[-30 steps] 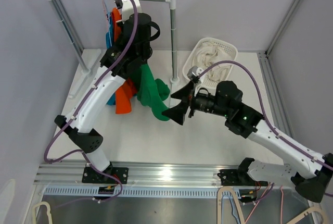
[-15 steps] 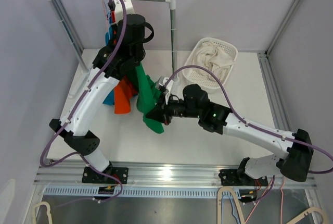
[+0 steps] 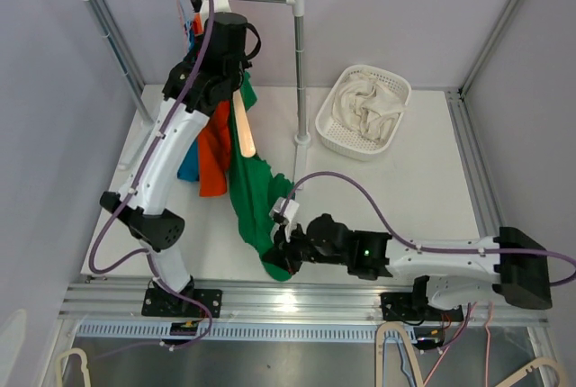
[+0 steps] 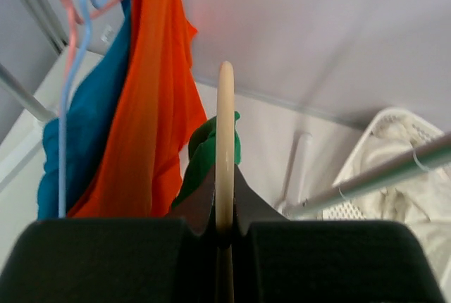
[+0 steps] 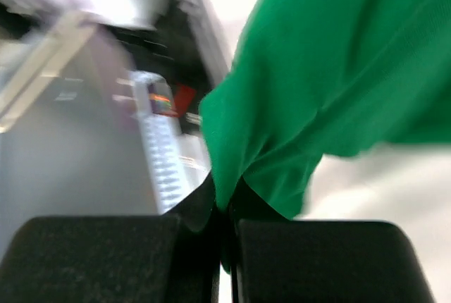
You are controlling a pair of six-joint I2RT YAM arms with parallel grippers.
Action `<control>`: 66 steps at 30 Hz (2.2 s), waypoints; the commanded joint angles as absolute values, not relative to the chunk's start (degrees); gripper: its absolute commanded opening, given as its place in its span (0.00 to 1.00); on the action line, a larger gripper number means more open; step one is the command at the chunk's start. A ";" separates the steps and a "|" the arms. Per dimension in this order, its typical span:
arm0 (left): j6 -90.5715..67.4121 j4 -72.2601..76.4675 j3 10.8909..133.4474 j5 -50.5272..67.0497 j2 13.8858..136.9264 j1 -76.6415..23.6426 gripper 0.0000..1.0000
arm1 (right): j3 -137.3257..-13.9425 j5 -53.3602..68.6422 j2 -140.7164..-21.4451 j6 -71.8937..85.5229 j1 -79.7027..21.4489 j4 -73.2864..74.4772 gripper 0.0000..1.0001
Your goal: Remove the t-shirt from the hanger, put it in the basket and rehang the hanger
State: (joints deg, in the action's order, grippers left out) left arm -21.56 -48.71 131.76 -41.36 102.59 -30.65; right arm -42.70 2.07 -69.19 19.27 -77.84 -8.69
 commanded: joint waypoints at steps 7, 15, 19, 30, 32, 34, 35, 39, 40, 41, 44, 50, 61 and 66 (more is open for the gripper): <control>-31.81 -53.20 108.27 -27.86 76.94 -36.46 0.01 | -59.90 3.43 -78.55 18.91 -55.40 -0.28 0.00; -35.94 -60.81 85.96 -27.67 46.02 -45.00 0.01 | -75.93 3.87 -97.80 17.92 -49.22 3.08 0.00; -34.28 -62.05 85.52 -29.96 34.65 -45.09 0.01 | -83.48 5.79 -107.82 18.54 -48.87 4.56 0.31; -24.88 -58.19 92.19 -36.83 32.16 -45.09 0.01 | -96.14 4.32 -129.53 16.70 -53.08 13.85 0.99; -22.52 -56.26 93.43 -36.13 34.26 -45.09 0.01 | -98.43 1.33 -131.21 15.82 -54.84 18.52 0.99; -20.66 -53.98 93.60 -36.21 35.85 -45.09 0.01 | -97.04 0.09 -130.09 15.21 -56.59 23.98 0.51; -17.96 -50.75 93.52 -35.51 37.51 -45.09 0.01 | -93.64 0.09 -129.03 15.90 -58.17 26.60 0.01; -12.93 -43.52 96.05 -34.20 44.18 -45.09 0.01 | -77.29 10.50 -115.44 18.72 -63.27 23.58 0.00; -12.83 -43.33 97.37 -33.84 45.95 -45.00 0.01 | -74.56 12.11 -107.66 19.33 -63.89 22.95 0.00; -13.53 -44.11 102.52 -33.32 47.71 -45.00 0.01 | -71.92 12.82 -103.66 20.38 -63.72 24.42 0.00; -11.79 -44.12 107.48 -32.87 54.65 -45.00 0.01 | -73.81 8.80 -88.63 20.57 -60.22 32.04 0.00; -5.81 -38.68 116.98 -32.27 66.51 -43.17 0.01 | -100.42 0.27 -86.11 14.16 -40.81 48.31 0.00; -7.03 -33.66 120.50 -18.72 76.46 -31.73 0.01 | -141.66 4.04 -110.90 11.16 -20.58 51.07 0.00; -7.12 -31.65 120.85 -15.74 79.27 -28.57 0.01 | -139.50 8.79 -114.78 13.62 -14.68 40.36 0.00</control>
